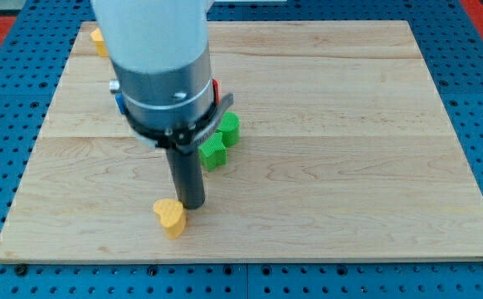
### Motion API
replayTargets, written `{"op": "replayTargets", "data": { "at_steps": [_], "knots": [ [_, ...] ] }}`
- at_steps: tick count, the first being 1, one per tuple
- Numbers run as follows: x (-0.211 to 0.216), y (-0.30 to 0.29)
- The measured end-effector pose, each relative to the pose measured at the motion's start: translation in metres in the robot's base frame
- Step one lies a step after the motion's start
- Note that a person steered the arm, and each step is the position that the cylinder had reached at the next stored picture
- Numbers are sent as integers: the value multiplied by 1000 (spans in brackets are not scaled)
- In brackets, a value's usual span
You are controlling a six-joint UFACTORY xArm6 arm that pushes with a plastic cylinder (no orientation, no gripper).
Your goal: Move the yellow heart into the yellow hexagon
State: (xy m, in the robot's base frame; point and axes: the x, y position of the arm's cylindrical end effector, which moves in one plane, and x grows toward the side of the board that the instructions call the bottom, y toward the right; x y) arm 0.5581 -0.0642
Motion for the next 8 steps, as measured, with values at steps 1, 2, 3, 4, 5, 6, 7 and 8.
{"op": "replayTargets", "data": {
  "at_steps": [1, 2, 3, 4, 5, 6, 7, 8],
  "knots": [
    [17, 46],
    [52, -21],
    [7, -88],
    [-43, -90],
    [2, -72],
    [-8, -9],
    [-68, -60],
    [-59, -80]
  ]
}}
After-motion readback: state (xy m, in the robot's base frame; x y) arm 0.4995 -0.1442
